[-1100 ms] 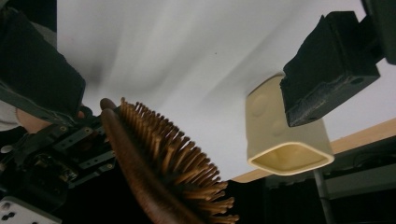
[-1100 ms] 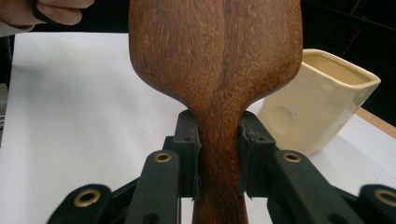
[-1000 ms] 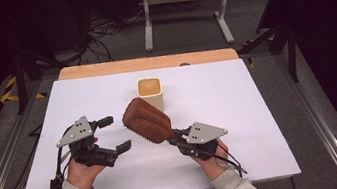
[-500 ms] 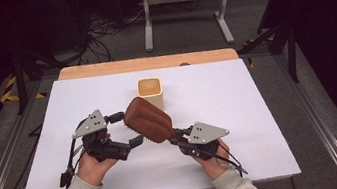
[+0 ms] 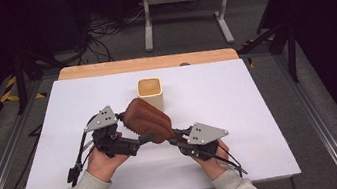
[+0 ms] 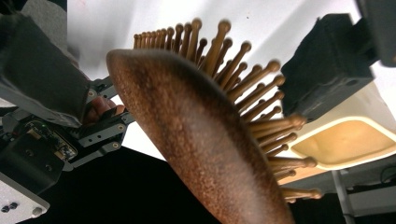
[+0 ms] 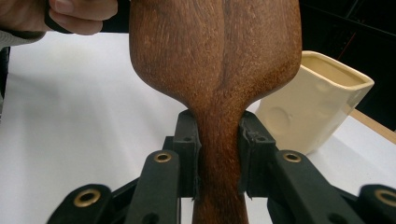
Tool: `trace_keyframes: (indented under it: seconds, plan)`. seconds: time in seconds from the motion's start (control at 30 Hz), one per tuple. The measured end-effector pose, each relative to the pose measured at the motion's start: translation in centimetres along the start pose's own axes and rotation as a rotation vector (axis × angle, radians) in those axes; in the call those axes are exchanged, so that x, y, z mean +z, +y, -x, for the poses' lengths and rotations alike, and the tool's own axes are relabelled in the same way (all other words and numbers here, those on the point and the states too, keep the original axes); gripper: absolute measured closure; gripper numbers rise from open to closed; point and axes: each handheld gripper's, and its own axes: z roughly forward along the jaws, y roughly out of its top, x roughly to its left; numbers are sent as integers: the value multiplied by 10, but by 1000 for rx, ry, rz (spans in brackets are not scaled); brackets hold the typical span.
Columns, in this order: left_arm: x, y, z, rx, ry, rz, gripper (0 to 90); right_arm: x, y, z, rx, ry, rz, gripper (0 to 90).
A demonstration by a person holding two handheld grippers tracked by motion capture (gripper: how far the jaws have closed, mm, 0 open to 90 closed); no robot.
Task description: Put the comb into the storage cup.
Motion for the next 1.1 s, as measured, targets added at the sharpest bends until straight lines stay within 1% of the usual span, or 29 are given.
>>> trace_keyframes:
  seconds: [0.1,0.13,0.17,0.23,0.33,0.4,0.43,0.5,0.53,0.63,0.7,0.73,0.83,0.93,0.97,1.03,1.1]
  plan:
    - [2,0,-1,-11,-5,-8,94,0,0,0,-1,-3,1,718]
    - [3,0,-2,-8,-3,-14,113,0,0,0,0,-2,1,718]
    - [4,0,-1,-18,-8,-17,133,0,0,0,0,-3,2,718]
    - [5,0,-2,-16,1,-21,171,1,0,0,-1,-3,1,718]
    - [4,0,-4,-55,-20,-14,223,0,0,-1,-4,-6,2,718]
    - [5,1,-5,-68,-27,-16,253,0,-1,0,-2,-4,2,717]
    - [5,1,-5,-64,-27,-21,261,1,-1,0,-3,-5,-1,718]
    - [5,0,-4,-72,-30,-26,273,1,-2,0,-4,-6,-6,717]
    - [6,0,-4,-64,-29,-32,289,1,-2,0,-5,-7,-8,716]
    - [5,1,-4,-66,-38,-34,329,2,-2,0,-15,-14,-17,716]
    - [3,1,-3,-71,-51,-26,365,3,-2,-1,-19,-11,-22,716]
    - [2,2,-4,-65,-55,-27,378,3,-2,-1,-21,-11,-23,716]
    - [1,3,-4,-63,-73,-27,418,4,-3,-1,-24,-3,-30,712]
    - [-2,3,-5,-81,-111,-33,476,6,-3,-2,-31,4,-39,706]
    - [-2,3,-5,-73,-114,-33,486,6,-3,-2,-33,5,-40,706]
    - [-3,3,-4,-70,-131,-26,508,7,-4,-2,-30,9,-43,699]
    - [-3,4,-2,-59,-134,-25,526,7,-4,-1,-29,10,-46,695]
